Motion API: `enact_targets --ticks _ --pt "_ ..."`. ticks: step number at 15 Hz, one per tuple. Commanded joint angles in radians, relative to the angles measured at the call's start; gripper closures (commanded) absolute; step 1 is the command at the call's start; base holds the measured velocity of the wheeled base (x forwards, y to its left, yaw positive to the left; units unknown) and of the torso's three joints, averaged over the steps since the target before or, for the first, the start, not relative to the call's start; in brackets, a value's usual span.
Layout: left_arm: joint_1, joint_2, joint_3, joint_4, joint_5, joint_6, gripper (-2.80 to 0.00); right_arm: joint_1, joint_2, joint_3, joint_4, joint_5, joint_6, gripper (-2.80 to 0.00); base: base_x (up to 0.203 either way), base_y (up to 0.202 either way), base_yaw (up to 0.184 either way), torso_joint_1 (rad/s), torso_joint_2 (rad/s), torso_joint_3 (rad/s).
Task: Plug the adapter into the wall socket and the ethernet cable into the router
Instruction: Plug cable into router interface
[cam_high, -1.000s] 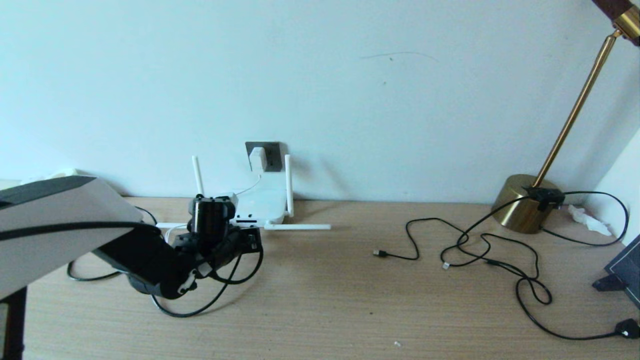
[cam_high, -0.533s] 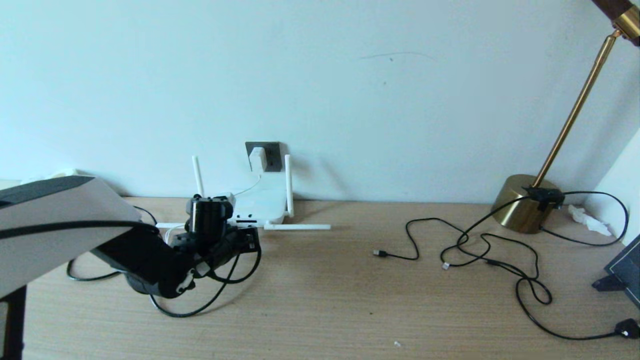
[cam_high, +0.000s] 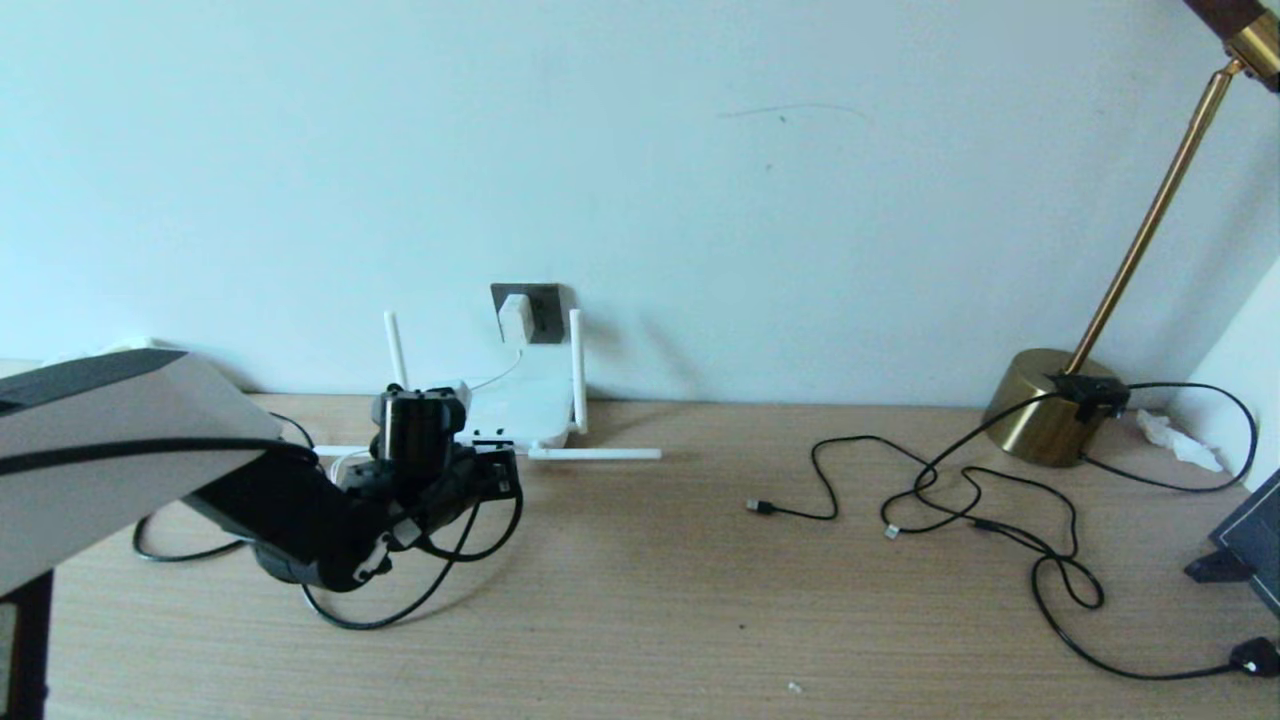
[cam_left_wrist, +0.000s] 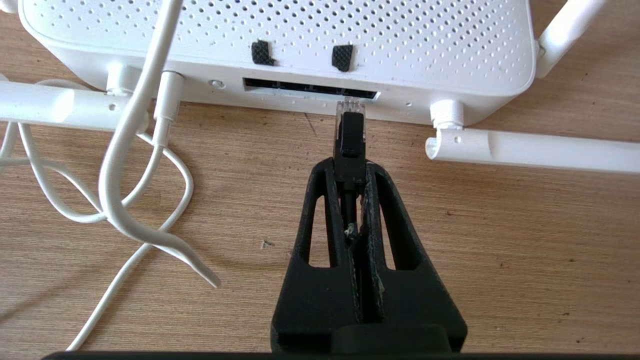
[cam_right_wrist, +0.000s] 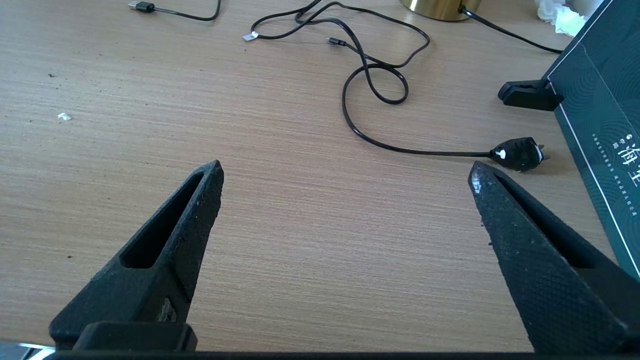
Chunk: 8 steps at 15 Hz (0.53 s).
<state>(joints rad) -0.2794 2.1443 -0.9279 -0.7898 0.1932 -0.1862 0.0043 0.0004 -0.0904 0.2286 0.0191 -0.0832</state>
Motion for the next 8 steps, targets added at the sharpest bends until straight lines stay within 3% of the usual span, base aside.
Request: enact_targets --ticks 1,8 --pt "0.000 0.002 -0.003 -0.003 0.002 -0.001 0.00 0.000 0.001 0.000 0.001 0.001 -0.001 -2.80 0.000 0.000 0.000 0.000 0.00 0.000" --pt "-0.004 0.009 -0.012 -0.003 0.002 -0.001 0.00 0.000 0.001 0.000 0.001 -0.001 -0.001 -2.80 0.000 0.000 0.000 0.000 0.00 0.000"
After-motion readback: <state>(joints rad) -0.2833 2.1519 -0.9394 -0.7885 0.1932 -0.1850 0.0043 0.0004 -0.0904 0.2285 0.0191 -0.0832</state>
